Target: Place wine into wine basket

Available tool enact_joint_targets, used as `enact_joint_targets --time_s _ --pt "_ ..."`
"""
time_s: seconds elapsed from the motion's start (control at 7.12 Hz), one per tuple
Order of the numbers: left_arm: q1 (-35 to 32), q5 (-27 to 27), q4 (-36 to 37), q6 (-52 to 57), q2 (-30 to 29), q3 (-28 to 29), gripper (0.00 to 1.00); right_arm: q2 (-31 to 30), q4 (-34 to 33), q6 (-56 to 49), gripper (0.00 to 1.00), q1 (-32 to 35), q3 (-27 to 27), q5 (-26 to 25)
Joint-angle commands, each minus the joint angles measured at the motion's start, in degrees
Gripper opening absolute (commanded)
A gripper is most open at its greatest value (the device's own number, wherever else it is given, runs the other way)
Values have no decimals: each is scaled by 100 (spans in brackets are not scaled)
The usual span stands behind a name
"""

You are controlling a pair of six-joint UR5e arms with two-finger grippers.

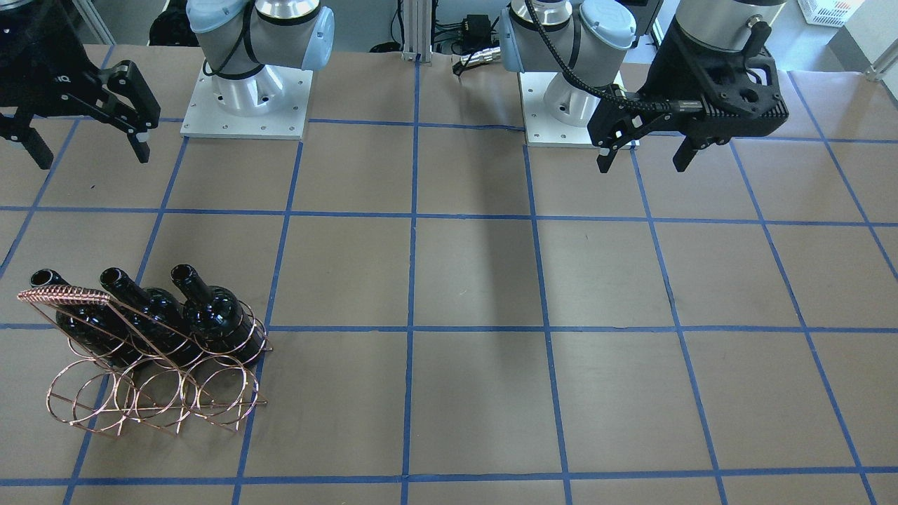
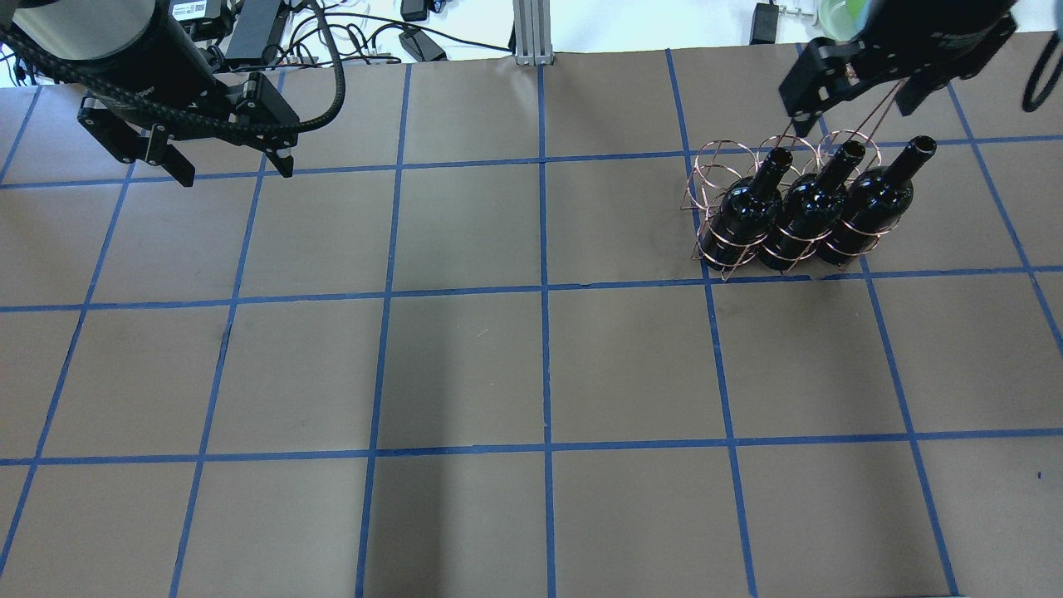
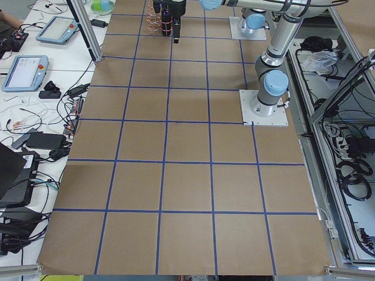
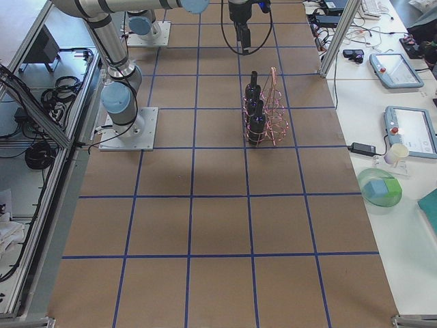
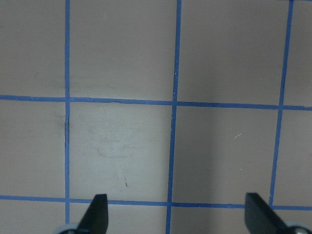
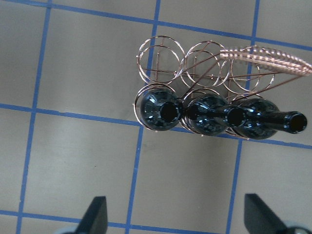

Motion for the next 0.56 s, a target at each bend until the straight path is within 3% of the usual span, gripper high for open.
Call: enact_joint_targets --time_s 0.0,0.42 --pt "0 4 1 5 20 -83 100 223 -323 444 100 461 0 -37" --pt "0 4 45 5 20 -100 100 39 456 1416 100 426 -17 15"
